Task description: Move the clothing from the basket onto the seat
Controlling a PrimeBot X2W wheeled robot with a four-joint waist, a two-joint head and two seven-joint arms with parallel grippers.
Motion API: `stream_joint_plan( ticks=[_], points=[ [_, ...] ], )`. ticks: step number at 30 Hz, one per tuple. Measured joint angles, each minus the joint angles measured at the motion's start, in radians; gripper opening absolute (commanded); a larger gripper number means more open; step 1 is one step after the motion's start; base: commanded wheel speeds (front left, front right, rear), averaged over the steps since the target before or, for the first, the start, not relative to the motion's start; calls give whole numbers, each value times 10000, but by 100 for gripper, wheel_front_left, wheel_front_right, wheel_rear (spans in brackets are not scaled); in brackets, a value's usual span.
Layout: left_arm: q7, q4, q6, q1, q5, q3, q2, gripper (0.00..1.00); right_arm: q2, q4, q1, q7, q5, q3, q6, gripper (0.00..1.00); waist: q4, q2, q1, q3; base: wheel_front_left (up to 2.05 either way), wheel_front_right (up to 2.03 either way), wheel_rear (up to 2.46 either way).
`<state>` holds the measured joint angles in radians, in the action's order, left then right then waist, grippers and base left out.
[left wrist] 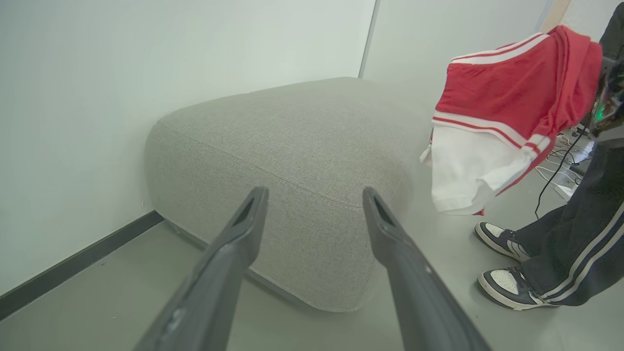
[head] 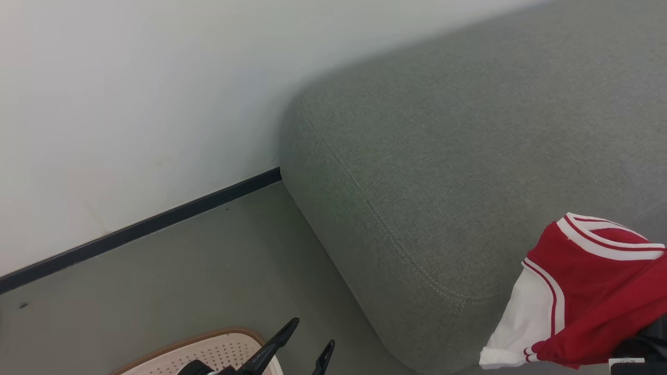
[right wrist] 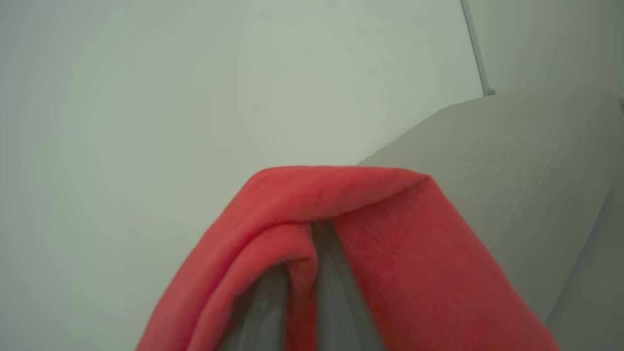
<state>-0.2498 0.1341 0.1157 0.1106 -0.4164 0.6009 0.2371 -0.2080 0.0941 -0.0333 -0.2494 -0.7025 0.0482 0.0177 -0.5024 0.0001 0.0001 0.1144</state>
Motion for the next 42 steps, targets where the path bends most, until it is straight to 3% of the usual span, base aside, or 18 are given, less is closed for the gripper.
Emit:
stream_joint_plan(
  ticks=[10,19,26,42],
  points=[
    [0,2,81,151,334,167,109,100,646,142,-348,0,209,533,33,0,-446,0,1,507,0,0,0],
    [0,36,90,231,414,276,155,100,738,-470,474,0,-77,911,355,0,-439,0,0,670,0,0,0],
    [0,-155,94,237,500,385,614,100,537,-1262,1710,-46,-970,1822,464,0,-58,0,0,1039,0,0,0],
    [0,-884,151,557,558,683,1733,100,-477,-2903,5620,-67,-1200,1693,719,0,719,0,0,2307,0,0,0]
  ],
)
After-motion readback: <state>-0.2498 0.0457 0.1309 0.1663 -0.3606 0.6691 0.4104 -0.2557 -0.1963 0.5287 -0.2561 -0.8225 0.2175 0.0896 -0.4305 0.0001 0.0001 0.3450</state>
